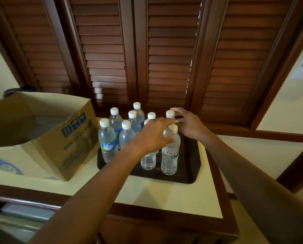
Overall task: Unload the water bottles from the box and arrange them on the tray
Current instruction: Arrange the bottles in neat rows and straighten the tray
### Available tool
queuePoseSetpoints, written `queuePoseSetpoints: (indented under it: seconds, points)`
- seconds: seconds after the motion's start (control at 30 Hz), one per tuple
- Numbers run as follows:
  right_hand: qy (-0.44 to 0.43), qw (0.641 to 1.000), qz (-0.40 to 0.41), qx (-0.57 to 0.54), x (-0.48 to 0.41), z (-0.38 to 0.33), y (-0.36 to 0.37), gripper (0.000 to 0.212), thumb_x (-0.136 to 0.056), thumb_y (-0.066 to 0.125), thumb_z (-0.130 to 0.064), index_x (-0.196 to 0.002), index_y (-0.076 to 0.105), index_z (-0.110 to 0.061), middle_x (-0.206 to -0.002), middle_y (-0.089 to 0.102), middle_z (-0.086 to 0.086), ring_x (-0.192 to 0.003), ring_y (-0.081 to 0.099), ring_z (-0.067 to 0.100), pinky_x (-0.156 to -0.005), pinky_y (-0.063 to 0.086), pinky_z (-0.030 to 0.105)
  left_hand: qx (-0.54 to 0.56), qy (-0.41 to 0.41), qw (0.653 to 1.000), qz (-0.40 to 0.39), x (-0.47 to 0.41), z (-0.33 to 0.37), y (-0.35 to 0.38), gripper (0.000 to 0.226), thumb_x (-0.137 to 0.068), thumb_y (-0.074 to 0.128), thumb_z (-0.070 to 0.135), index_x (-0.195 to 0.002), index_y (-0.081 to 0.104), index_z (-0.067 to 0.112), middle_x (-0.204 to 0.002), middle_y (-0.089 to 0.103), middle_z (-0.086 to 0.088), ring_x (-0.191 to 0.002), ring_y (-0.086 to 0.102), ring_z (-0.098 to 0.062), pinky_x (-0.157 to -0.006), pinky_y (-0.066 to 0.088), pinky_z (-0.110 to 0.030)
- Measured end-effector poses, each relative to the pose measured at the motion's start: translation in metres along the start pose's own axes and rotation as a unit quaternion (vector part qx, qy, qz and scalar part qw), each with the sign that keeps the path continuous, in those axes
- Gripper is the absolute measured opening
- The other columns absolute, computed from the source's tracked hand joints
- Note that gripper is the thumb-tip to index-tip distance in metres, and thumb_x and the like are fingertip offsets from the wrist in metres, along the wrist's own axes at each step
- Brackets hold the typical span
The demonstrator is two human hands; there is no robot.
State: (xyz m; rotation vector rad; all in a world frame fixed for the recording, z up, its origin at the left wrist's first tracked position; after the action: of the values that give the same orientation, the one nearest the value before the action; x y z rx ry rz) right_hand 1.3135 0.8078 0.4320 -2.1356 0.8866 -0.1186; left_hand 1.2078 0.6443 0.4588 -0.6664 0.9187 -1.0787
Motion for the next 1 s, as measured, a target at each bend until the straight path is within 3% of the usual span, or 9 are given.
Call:
queuePoseSetpoints:
  seconds: [0.1,0.17,0.3,0.4,0.6,0.8,0.9,1.0]
  points:
    - [-0.013,1.000,-0.005,0.025,-0.008,0.001,0.000,0.049,-0.092,0.074,-0.029,-0.138,0.059,-0.023,-0.129,0.069,-0.005,-0.114,0.067,0.013,-0.090,0.051,0.024,0.025,-0.009,1.000,0.013,0.000,-0.003,0.002,0.050,-0.085,0.081,0.021,-0.131,0.064,0.018,-0.094,0.060,0.010,-0.089,0.060,-0.011,-0.082,0.052,-0.027]
    - [-0.009,1.000,-0.004,0.018,-0.010,0.002,-0.002,0.049,-0.091,0.075,-0.033,-0.137,0.061,-0.025,-0.128,0.070,-0.006,-0.112,0.065,0.010,-0.086,0.049,0.021,0.026,-0.016,0.999,0.028,0.000,-0.005,0.001,0.050,-0.082,0.084,0.022,-0.127,0.065,0.017,-0.092,0.060,0.010,-0.086,0.062,-0.011,-0.080,0.053,-0.027]
    - [-0.001,1.000,-0.005,0.007,-0.010,0.006,-0.006,0.055,-0.087,0.078,-0.041,-0.137,0.059,-0.027,-0.128,0.070,-0.006,-0.115,0.066,0.012,-0.097,0.053,0.038,-0.014,-0.036,0.998,0.039,-0.003,-0.004,0.002,0.050,-0.079,0.086,0.028,-0.124,0.066,0.017,-0.100,0.068,-0.002,-0.093,0.065,-0.019,-0.085,0.056,-0.039]
    - [0.005,1.000,0.005,0.014,-0.011,0.012,-0.005,0.054,-0.087,0.078,-0.039,-0.137,0.059,-0.029,-0.128,0.070,-0.006,-0.115,0.067,0.013,-0.099,0.054,0.045,-0.042,-0.039,0.998,0.032,-0.005,0.000,0.003,0.050,-0.082,0.084,0.027,-0.126,0.064,0.017,-0.109,0.070,-0.006,-0.100,0.065,-0.024,-0.085,0.054,-0.037]
    - [0.025,0.999,0.034,0.015,-0.008,0.010,-0.002,0.053,-0.085,0.080,-0.039,-0.134,0.063,-0.024,-0.128,0.071,-0.004,-0.116,0.067,0.016,-0.097,0.054,0.039,-0.038,-0.043,0.998,0.036,-0.005,0.000,0.004,0.050,-0.084,0.083,0.025,-0.129,0.064,0.013,-0.115,0.071,-0.007,-0.104,0.066,-0.023,-0.090,0.056,-0.040]
    - [0.036,0.997,0.061,0.033,-0.005,0.012,-0.002,0.054,-0.083,0.081,-0.045,-0.126,0.064,-0.018,-0.124,0.071,0.001,-0.112,0.065,0.019,-0.082,0.045,0.030,-0.037,-0.064,0.996,0.048,-0.008,0.000,0.004,0.051,-0.077,0.087,0.032,-0.121,0.067,0.016,-0.106,0.070,-0.004,-0.097,0.065,-0.021,-0.087,0.054,-0.040]
    - [0.040,0.999,0.026,0.003,-0.002,0.011,-0.007,0.063,-0.081,0.080,-0.049,-0.133,0.053,-0.028,-0.130,0.068,-0.001,-0.115,0.065,0.020,-0.092,0.052,0.039,-0.045,-0.047,0.997,0.044,-0.010,0.000,0.000,0.053,-0.080,0.084,0.036,-0.126,0.065,0.018,-0.107,0.069,-0.004,-0.099,0.064,-0.020,-0.086,0.054,-0.039]
    - [0.024,0.999,0.009,-0.019,0.000,0.013,-0.011,0.067,-0.077,0.078,-0.051,-0.134,0.047,-0.039,-0.132,0.065,-0.002,-0.117,0.065,0.020,-0.098,0.053,0.049,-0.082,0.029,0.996,-0.013,-0.013,0.002,-0.011,0.049,-0.087,0.077,0.027,-0.135,0.064,0.026,-0.124,0.067,0.000,-0.111,0.062,-0.018,-0.092,0.052,-0.037]
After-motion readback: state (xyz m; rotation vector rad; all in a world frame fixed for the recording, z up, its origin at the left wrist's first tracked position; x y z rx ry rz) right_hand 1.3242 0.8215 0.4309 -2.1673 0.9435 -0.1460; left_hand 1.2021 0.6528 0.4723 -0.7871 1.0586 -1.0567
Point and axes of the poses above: each hand's wrist, its own x-axis away from the middle knuckle, its own y-axis out of the palm, z = x × y, the point moved 1 cm from there along -x, towards the middle knuckle
